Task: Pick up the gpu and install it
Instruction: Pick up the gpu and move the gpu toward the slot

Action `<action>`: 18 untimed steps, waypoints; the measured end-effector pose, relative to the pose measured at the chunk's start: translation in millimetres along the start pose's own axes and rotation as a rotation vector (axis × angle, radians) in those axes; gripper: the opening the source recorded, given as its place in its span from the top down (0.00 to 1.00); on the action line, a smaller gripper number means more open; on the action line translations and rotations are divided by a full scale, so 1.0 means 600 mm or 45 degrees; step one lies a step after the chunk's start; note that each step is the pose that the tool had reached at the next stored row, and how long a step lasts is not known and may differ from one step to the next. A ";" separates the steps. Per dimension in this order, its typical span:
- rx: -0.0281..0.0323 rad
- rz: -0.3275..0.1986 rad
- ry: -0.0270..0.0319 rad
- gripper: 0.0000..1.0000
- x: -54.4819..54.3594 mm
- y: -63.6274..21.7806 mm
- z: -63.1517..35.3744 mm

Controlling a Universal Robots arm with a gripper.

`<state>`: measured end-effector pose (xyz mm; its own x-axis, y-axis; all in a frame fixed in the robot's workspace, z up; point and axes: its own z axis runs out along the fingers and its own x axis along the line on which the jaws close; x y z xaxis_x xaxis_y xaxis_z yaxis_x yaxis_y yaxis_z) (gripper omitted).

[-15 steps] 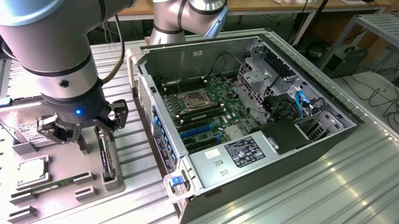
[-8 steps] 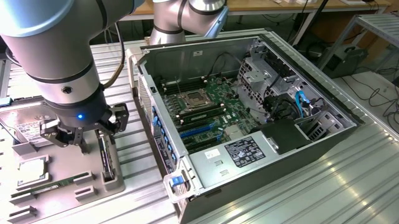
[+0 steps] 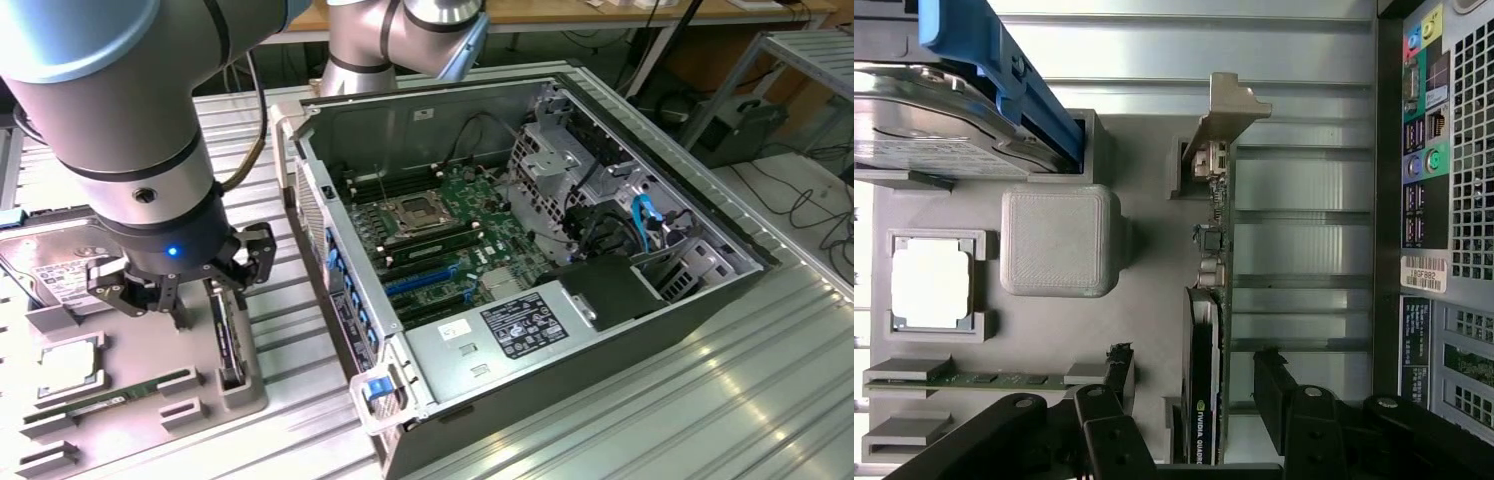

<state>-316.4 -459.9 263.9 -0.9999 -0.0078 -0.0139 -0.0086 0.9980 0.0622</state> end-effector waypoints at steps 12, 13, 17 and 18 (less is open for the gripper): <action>0.0032 0.004 0.0015 0.40 0.000 0.007 0.028; 0.0033 0.004 0.0016 0.40 0.000 0.007 0.030; 0.0035 0.008 0.0023 0.40 0.000 0.006 0.044; 0.0034 0.010 0.0023 0.40 0.000 0.006 0.047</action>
<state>-316.3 -454.6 235.7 -0.9999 -0.0001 -0.0116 -0.0008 0.9982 0.0596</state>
